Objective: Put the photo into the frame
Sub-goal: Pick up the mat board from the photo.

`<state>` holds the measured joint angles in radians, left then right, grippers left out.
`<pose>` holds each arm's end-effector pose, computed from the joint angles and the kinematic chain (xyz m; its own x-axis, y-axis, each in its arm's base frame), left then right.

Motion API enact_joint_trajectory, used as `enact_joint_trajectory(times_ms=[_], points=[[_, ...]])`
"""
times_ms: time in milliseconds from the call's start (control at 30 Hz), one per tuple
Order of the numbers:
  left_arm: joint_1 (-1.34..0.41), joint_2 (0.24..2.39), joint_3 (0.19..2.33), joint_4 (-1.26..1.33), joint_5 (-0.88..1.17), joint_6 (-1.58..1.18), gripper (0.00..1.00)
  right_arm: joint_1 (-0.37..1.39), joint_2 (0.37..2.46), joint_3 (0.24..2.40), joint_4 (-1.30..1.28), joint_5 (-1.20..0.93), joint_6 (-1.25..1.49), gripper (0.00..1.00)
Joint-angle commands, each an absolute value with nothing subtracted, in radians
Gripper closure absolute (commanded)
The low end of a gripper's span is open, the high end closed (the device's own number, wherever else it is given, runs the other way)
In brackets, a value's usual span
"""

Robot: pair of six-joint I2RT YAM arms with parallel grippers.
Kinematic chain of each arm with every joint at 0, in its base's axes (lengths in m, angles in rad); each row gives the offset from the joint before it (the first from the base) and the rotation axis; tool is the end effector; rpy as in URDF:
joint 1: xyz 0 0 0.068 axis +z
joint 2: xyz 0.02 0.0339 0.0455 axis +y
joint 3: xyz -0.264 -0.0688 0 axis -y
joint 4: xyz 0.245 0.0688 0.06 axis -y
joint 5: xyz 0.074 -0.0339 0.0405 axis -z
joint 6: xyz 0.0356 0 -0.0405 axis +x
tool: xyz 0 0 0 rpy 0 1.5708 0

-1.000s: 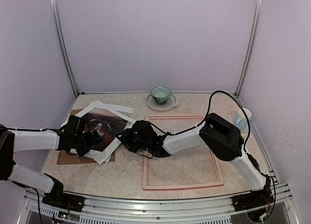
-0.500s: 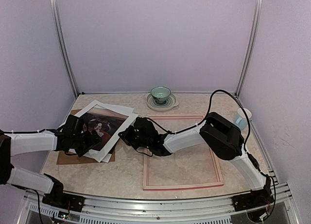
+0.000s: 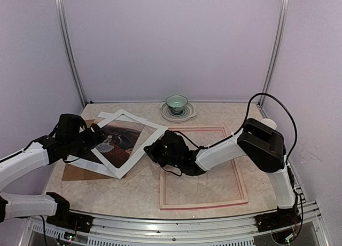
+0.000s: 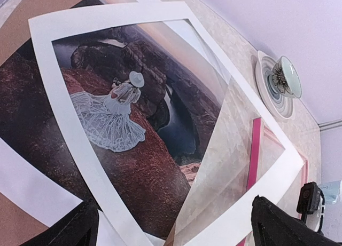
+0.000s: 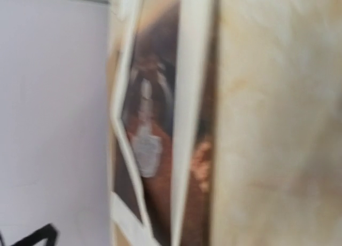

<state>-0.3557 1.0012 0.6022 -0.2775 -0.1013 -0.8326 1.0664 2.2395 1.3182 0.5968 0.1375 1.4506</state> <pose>0.2000 -0.0705 0.2274 -0.5965 -0.5634 -0.5716 -0.2507 0.8073 -0.5342 0.2378 0.4207 0.1270 -0.8171 0.5547 -0.1570 0.0565 0.3482 0.9357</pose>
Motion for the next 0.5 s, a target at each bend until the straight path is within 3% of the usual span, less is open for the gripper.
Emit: enact_joint_trajectory(times_ms=[0, 467], points=[[-0.367, 0.991, 0.614, -0.317, -0.132, -0.813, 0.02, 1.086, 2.113, 1.251, 0.633, 0.213, 1.418, 1.0], [-0.398, 1.006, 0.583, -0.262, -0.112, -0.832, 0.02, 1.169, 1.675, 0.776, 0.446, 0.509, 1.612, 1.0]])
